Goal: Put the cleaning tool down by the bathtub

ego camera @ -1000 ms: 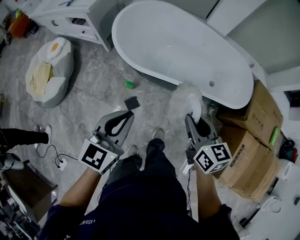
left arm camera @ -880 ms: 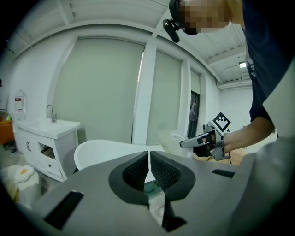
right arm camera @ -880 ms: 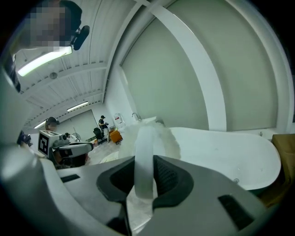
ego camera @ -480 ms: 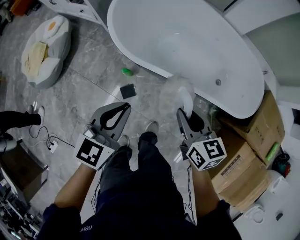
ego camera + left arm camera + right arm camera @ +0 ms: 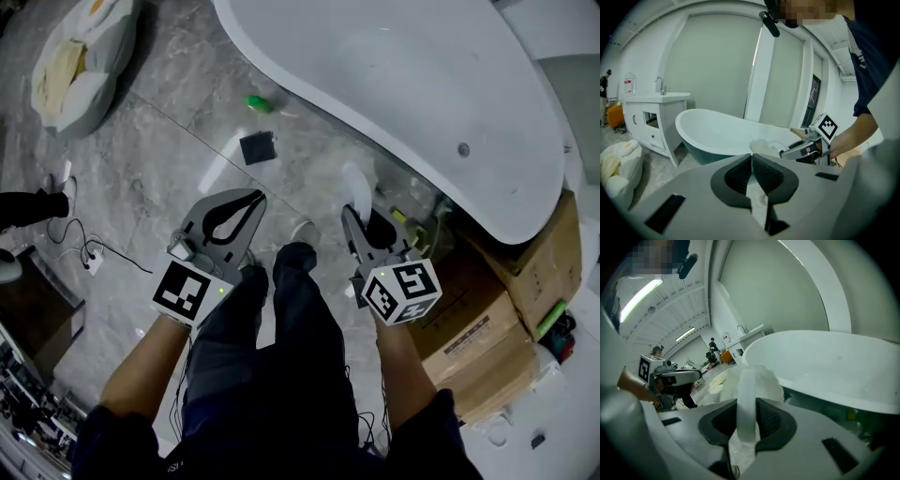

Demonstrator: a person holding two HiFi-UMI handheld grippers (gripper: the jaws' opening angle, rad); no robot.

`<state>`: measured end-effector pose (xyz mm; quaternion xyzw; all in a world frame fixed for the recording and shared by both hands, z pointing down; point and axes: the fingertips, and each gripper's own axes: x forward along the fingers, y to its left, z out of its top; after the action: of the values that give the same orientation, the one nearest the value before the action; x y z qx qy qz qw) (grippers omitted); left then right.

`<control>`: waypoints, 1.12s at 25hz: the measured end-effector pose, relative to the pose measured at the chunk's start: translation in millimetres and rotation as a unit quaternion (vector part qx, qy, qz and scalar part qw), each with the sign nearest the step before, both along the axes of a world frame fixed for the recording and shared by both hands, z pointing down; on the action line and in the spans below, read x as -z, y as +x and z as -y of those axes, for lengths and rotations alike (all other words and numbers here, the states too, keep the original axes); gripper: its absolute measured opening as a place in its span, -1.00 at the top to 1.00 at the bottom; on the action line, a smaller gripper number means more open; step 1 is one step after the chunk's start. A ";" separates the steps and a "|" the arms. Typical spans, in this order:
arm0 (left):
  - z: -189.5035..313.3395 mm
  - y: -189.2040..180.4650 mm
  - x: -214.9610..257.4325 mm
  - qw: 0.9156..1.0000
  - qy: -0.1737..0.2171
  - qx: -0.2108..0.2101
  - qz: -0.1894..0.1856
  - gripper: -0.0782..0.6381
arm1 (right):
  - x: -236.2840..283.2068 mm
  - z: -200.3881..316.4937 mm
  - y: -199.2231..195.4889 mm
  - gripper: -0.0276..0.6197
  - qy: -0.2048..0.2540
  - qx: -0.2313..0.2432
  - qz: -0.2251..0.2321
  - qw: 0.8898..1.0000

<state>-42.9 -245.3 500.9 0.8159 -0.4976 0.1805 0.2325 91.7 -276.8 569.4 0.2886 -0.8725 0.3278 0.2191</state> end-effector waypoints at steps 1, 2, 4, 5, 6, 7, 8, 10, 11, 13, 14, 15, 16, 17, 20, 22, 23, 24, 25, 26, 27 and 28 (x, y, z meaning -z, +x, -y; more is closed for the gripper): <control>-2.9 -1.0 -13.1 1.000 -0.006 0.000 -0.001 0.69 | -16.2 -3.0 -1.5 0.63 -0.005 0.002 -0.004 1.000; -5.6 -2.3 -26.9 1.000 -0.012 0.000 -0.001 0.69 | -32.7 -5.5 -2.5 0.63 -0.008 0.003 -0.009 1.000; -9.4 -5.5 -55.6 1.000 -0.022 -0.001 -0.001 0.69 | -67.1 -8.9 -2.8 0.63 -0.013 0.003 -0.021 1.000; -11.0 -7.3 -69.9 1.000 -0.024 0.000 -0.001 0.69 | -84.9 -10.9 -2.2 0.63 -0.016 0.002 -0.027 1.000; -13.2 -9.0 -84.2 1.000 -0.025 0.001 -0.003 0.69 | -103.1 -13.4 -1.2 0.63 -0.018 0.001 -0.034 0.999; -15.7 -10.8 -98.7 1.000 -0.027 0.002 -0.004 0.69 | -121.4 -16.1 0.0 0.63 -0.021 0.000 -0.041 0.999; -17.9 -12.4 -113.2 1.000 -0.029 0.002 -0.006 0.69 | -139.8 -18.6 1.0 0.63 -0.023 -0.002 -0.048 0.999; -21.5 -15.5 -142.5 0.999 -0.034 0.001 -0.007 0.69 | -176.6 -22.5 2.8 0.63 -0.027 -0.005 -0.061 0.998; -22.6 -17.0 -157.2 0.999 -0.035 -0.001 -0.007 0.69 | -194.8 -23.7 3.6 0.63 -0.028 -0.006 -0.067 0.997; -24.2 -20.0 -186.0 0.999 -0.035 -0.006 -0.006 0.69 | -230.4 -25.5 5.0 0.63 -0.030 -0.008 -0.079 0.996; -24.9 -21.6 -200.0 0.999 -0.035 -0.008 -0.006 0.69 | -247.6 -26.2 5.4 0.63 -0.031 -0.007 -0.084 0.996; -25.6 -23.3 -214.1 0.999 -0.035 -0.009 -0.006 0.69 | -264.6 -26.5 5.7 0.63 -0.031 -0.007 -0.089 0.996; -25.9 -24.8 -228.0 0.999 -0.035 -0.011 -0.006 0.69 | -281.3 -26.5 5.9 0.63 -0.032 -0.007 -0.094 0.995; -26.0 -26.1 -241.5 0.999 -0.034 -0.013 -0.005 0.69 | -297.6 -26.5 6.0 0.63 -0.032 -0.006 -0.098 0.995; -25.8 -29.0 -279.9 0.999 -0.032 -0.018 -0.003 0.69 | -343.5 -26.9 5.6 0.63 -0.032 -0.004 -0.111 0.993; -24.2 -29.8 -304.8 0.999 -0.032 -0.022 -0.003 0.69 | -372.1 -26.1 5.7 0.63 -0.031 -0.005 -0.120 0.992; -22.8 -29.8 -316.7 0.999 -0.031 -0.024 -0.003 0.69 | -385.9 -25.3 6.1 0.63 -0.032 -0.006 -0.124 0.992; -21.3 -29.4 -328.0 0.999 -0.030 -0.027 -0.002 0.69 | -399.4 -24.8 6.6 0.63 -0.033 -0.007 -0.127 0.991; -19.6 -28.6 -338.4 0.999 -0.029 -0.030 -0.002 0.69 | -412.6 -24.6 7.3 0.63 -0.034 -0.009 -0.130 0.991; -17.9 -27.7 -348.1 0.999 -0.027 -0.032 -0.002 0.69 | -425.5 -24.8 8.2 0.63 -0.035 -0.010 -0.133 0.990; -15.9 -26.5 -357.0 0.999 -0.025 -0.033 -0.003 0.69 | -438.3 -25.0 9.2 0.63 -0.036 -0.011 -0.136 0.990; -13.9 -25.0 -365.2 0.999 -0.023 -0.034 -0.004 0.69 | -450.7 -25.4 10.4 0.63 -0.037 -0.011 -0.140 0.989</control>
<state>-67.9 -231.4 866.0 0.8276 -0.4645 0.1962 0.2468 102.2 -251.4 1020.1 0.3327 -0.8174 0.3181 0.3463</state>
